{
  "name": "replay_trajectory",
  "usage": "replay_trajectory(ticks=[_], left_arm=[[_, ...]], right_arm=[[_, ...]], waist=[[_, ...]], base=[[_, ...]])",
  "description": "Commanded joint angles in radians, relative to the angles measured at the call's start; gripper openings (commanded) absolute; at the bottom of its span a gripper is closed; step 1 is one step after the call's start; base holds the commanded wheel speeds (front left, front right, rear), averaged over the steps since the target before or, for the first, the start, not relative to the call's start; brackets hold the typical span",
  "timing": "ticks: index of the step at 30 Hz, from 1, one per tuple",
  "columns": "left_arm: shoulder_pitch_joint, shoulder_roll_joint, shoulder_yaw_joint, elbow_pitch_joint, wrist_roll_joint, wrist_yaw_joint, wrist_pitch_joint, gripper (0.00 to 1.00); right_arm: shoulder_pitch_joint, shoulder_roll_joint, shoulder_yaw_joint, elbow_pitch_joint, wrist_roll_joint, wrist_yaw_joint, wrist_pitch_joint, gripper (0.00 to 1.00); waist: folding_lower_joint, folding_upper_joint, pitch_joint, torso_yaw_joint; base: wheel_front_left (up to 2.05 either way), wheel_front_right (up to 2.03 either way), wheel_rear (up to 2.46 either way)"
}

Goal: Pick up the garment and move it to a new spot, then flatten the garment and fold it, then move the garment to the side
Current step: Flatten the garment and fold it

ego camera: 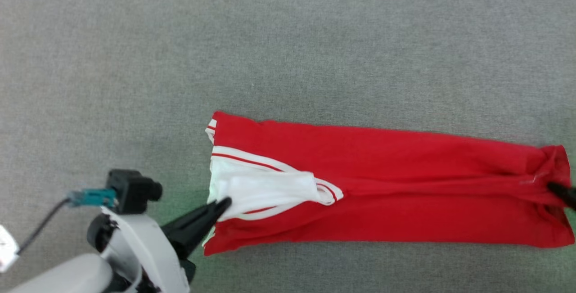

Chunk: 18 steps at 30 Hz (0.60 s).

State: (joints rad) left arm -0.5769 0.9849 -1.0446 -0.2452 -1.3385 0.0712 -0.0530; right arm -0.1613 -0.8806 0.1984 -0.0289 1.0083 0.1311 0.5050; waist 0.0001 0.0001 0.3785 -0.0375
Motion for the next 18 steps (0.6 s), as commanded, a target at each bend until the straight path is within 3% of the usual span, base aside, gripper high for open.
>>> replay_trajectory(ticks=[1,7,13,14,15,16,17,18], left_arm=[[0.010,-0.018,-0.005,0.012,0.007,0.005,0.000,0.00],[0.000,-0.125,-0.034,0.163,0.021,-0.038,-0.017,0.00],[-0.007,-0.185,-0.041,0.287,0.034,-0.075,-0.048,0.01],[-0.007,-0.188,-0.041,0.300,0.039,-0.076,-0.055,0.10],[-0.007,-0.191,-0.038,0.311,0.043,-0.082,-0.064,0.27],[-0.004,-0.196,-0.034,0.317,0.039,-0.087,-0.074,0.36],[0.000,-0.199,-0.030,0.319,0.039,-0.090,-0.085,0.49],[0.005,-0.201,-0.025,0.320,0.038,-0.092,-0.098,0.79]], right_arm=[[0.015,0.023,-0.007,0.003,-0.007,-0.001,0.009,0.00],[0.003,0.122,-0.004,0.062,-0.085,-0.001,0.024,0.00],[-0.019,0.183,-0.012,0.079,-0.105,-0.001,0.007,0.00],[-0.018,0.187,-0.015,0.076,-0.100,-0.001,0.005,0.13],[-0.018,0.193,-0.025,0.073,-0.094,-0.001,-0.003,0.49],[-0.015,0.197,-0.033,0.069,-0.089,-0.001,-0.006,0.84],[-0.009,0.200,-0.041,0.064,-0.078,-0.001,-0.007,1.00],[-0.002,0.204,-0.052,0.057,-0.064,-0.001,-0.005,1.00]], waist=[[-0.0001,-0.0001,0.008,0.004],[-0.0001,-0.0001,0.018,0.009],[-0.0001,-0.0001,0.006,0.006],[-0.0001,-0.0001,0.000,0.006],[-0.0001,-0.0001,-0.005,0.006],[-0.0001,-0.0001,-0.013,0.007],[-0.0001,-0.0001,-0.022,0.008],[-0.0001,-0.0001,-0.031,0.009]], base=[[0.00,0.00,0.00],[0.00,0.00,0.00],[0.00,0.00,0.00],[0.00,0.00,0.00],[0.00,0.00,0.00],[0.00,0.00,0.00],[0.00,0.00,0.00],[0.00,0.00,0.00]])
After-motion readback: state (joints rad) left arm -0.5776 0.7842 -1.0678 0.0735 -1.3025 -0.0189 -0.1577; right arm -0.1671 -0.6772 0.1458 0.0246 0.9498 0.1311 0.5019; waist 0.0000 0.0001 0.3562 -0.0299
